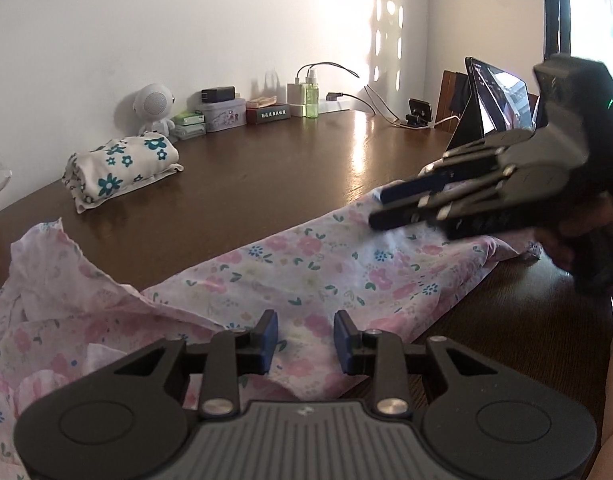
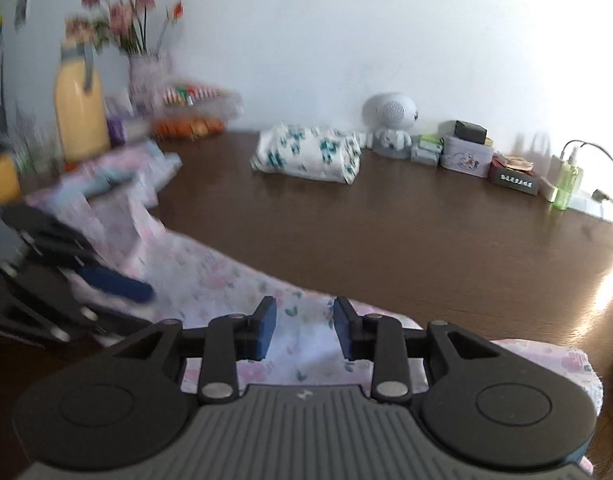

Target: Fold clothes

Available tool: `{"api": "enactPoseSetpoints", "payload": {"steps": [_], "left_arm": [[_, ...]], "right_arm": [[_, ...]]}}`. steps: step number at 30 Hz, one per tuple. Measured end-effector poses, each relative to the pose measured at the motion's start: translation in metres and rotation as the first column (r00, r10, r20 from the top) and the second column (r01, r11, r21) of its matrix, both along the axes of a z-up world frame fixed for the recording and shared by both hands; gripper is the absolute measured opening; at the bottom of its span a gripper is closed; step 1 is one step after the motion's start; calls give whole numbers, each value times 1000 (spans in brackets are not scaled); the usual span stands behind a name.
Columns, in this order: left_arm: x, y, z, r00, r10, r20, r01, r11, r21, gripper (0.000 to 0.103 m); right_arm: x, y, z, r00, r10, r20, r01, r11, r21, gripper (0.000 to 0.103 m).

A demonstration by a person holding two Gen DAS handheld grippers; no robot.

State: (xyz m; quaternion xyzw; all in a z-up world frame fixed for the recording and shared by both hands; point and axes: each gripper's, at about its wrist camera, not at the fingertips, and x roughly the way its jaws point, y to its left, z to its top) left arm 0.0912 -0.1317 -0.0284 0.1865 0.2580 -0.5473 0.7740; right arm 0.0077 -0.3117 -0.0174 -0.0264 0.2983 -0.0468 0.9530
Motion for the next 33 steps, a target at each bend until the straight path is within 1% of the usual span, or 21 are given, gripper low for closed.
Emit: {"api": "enactPoseSetpoints", "payload": {"steps": [2, 4, 5, 7, 8, 10, 11, 13, 18, 19, 20, 21, 23, 24, 25, 28, 29, 31, 33], "left_arm": [[1, 1, 0, 1000, 0, -9, 0, 1000, -4, 29], [1, 1, 0, 1000, 0, -8, 0, 1000, -5, 29], [0, 1, 0, 1000, 0, -8, 0, 1000, -5, 29], [0, 1, 0, 1000, 1, -7, -1, 1000, -4, 29], [0, 0, 0, 1000, 1, -7, -1, 1000, -4, 29], [-1, 0, 0, 1000, 1, -6, -1, 1000, -4, 29], [-2, -1, 0, 1000, 1, -5, -1, 1000, -3, 29], [-4, -2, 0, 1000, 9, 0, -9, 1000, 0, 30], [-8, -6, 1, 999, 53, -1, -53, 999, 3, 31], [-8, -6, 1, 998, 59, -1, -59, 998, 5, 31], [-9, -6, 1, 998, 64, -2, -64, 998, 7, 31], [-9, -7, 1, 998, 69, -5, -69, 998, 8, 32], [-9, -8, 1, 998, 70, -7, -70, 997, 13, 34], [-9, -9, 2, 998, 69, -5, -69, 997, 18, 34], [-8, -10, 3, 998, 67, -5, -67, 997, 25, 34], [-8, -14, 6, 997, 74, 5, -74, 996, 43, 35], [-9, -15, 8, 997, 79, 14, -80, 996, 46, 35], [-12, -17, 16, 997, 71, 28, -72, 997, 32, 34], [-17, -19, 26, 998, 44, 37, -44, 999, 10, 34]], "right_arm": [[-1, -3, -10, 999, -31, -40, 30, 999, -23, 31], [-10, -15, -14, 996, -75, -46, 75, 997, -11, 36], [-16, -22, -15, 994, -103, -44, 103, 995, -5, 36], [-30, -37, -15, 988, -152, -35, 153, 988, 8, 29], [-36, -43, -16, 983, -182, -35, 182, 983, 3, 31], [-50, -53, -17, 974, -226, -27, 226, 974, 0, 51], [-56, -59, -17, 972, -234, -28, 235, 972, 29, 53], [-63, -65, -18, 972, -234, -30, 235, 970, 62, 54], [-65, -71, -17, 980, -195, -34, 197, 979, 51, 54], [-65, -74, -16, 981, -191, -35, 194, 978, 72, 54], [-68, -79, -11, 981, -193, -26, 194, 974, 114, 54], [-71, -83, -5, 981, -194, -7, 193, 969, 157, 53], [-83, -90, 10, 979, -197, 44, 184, 961, 205, 53], [-90, -92, 17, 978, -197, 64, 180, 962, 206, 53], [-96, -93, 24, 978, -196, 70, 180, 966, 184, 53], [-104, -100, 31, 979, -201, 41, 196, 976, 100, 53], [-104, -105, 31, 978, -206, 24, 203, 975, 89, 53], [-107, -115, 29, 975, -220, -4, 219, 969, 114, 52], [-112, -122, 30, 980, -198, -4, 196, 964, 178, 50]]}}
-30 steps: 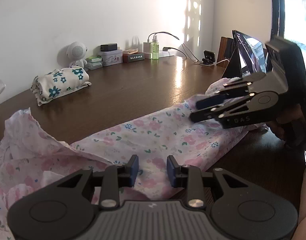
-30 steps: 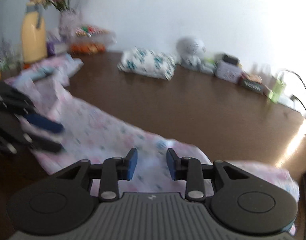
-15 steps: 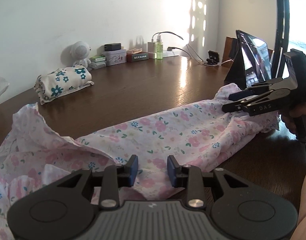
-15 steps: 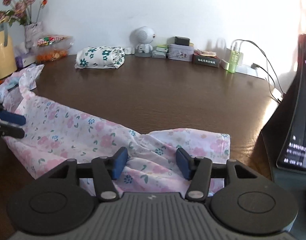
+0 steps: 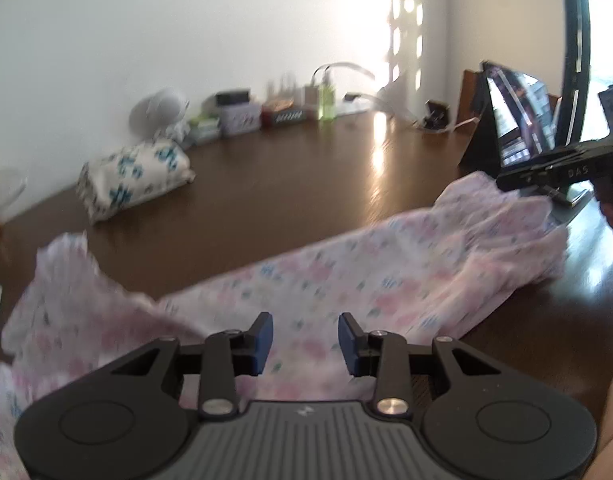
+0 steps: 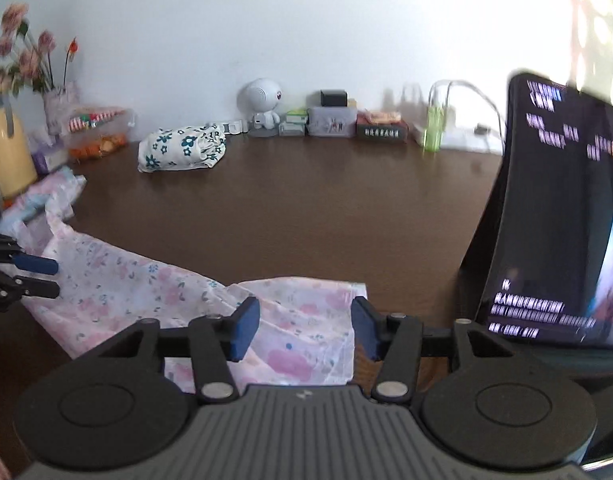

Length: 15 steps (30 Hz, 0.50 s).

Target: Fold clothes

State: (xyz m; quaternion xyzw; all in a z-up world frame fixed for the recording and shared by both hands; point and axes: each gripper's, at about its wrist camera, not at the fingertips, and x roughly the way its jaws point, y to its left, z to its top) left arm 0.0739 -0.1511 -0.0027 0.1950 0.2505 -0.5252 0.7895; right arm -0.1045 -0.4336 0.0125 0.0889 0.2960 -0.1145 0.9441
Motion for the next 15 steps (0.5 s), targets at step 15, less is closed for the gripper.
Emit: {"api": "enactPoseSetpoints", "payload": {"steps": [15], "left_arm": [[-63, -110, 4, 851, -518, -83, 525, 842, 122, 41]], "right_arm": [[8, 40, -2, 839, 450, -306, -497, 863, -94, 47]]}}
